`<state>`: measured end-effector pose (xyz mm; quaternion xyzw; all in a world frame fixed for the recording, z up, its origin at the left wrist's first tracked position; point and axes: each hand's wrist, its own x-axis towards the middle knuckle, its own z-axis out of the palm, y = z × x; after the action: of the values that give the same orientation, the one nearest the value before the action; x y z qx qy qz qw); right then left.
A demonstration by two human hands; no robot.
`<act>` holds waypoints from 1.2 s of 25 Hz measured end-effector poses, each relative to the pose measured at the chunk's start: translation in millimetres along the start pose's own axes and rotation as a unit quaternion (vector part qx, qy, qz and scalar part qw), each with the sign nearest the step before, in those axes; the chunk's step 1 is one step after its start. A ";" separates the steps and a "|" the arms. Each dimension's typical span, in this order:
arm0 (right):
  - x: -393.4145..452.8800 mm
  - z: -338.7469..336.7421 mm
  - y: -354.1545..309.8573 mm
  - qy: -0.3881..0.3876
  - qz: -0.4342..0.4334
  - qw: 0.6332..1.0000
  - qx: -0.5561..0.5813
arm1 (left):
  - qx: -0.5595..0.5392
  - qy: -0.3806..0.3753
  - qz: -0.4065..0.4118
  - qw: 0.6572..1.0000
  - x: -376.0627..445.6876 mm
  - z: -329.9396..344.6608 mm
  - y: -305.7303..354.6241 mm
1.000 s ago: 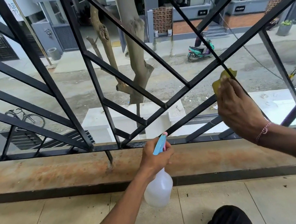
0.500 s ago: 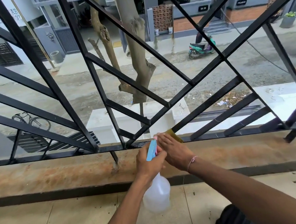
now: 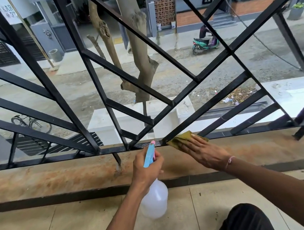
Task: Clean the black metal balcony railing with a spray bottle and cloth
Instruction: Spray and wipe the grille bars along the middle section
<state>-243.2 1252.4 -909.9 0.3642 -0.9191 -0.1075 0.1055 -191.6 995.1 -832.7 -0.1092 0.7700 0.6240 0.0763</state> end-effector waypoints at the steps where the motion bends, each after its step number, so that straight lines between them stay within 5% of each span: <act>1: -3.7 -0.5 -3.3 -0.003 0.050 0.999 0.013 | 0.001 -0.003 0.002 1.000 -0.6 0.9 -0.4; 7: 54.6 -18.8 -70.9 -0.049 0.350 0.925 0.142 | 0.010 -0.004 0.018 1.000 -5.1 -0.2 0.4; 14: 48.3 -22.4 -56.0 -0.067 0.169 0.977 0.110 | 0.017 -0.010 0.019 1.000 -10.3 2.6 1.3; 20: 1.9 -45.1 5.4 -0.097 0.061 0.992 -0.051 | -0.002 -0.036 0.005 0.999 -14.9 21.7 8.9; 24: -18.4 -53.0 36.9 -0.143 0.049 0.957 -0.247 | -0.008 -0.051 0.005 0.999 -19.5 39.3 17.2; 30: -50.2 -130.2 86.7 -0.179 0.137 0.901 -0.371 | 0.009 -0.081 0.026 0.996 -13.5 65.4 22.9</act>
<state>-228.1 1333.1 -767.6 0.1440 -0.8568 -0.4886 0.0806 -185.9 1064.6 -821.4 -0.0376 0.7696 0.6254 0.1233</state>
